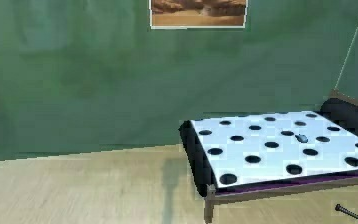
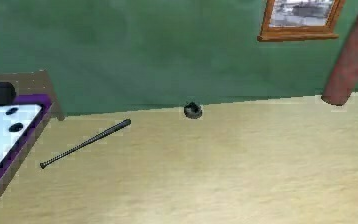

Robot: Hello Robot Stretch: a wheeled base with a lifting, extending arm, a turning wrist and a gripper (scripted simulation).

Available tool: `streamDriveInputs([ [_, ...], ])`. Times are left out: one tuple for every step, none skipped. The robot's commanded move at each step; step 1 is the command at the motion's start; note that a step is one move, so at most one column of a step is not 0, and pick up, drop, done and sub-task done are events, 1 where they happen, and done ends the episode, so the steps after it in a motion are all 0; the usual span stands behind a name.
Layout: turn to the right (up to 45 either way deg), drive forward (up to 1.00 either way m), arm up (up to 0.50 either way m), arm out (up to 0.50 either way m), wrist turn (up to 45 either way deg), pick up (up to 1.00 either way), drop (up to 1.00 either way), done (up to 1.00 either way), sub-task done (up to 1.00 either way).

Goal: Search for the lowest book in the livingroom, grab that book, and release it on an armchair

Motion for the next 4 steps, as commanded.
streamDriveInputs([
  [0.0, 0.4, 0.0, 0.0, 0.0, 0.0, 0.0, 0.0, 0.0],
  [-45.0, 0.0, 0.0, 0.0, 0.0, 0.0, 0.0, 0.0, 0.0],
  [-6.0, 0.0, 0.0, 0.0, 0.0, 0.0, 0.0, 0.0, 0.0],
  [0.0, 0.4, 0.0, 0.0, 0.0, 0.0, 0.0, 0.0, 0.0],
])
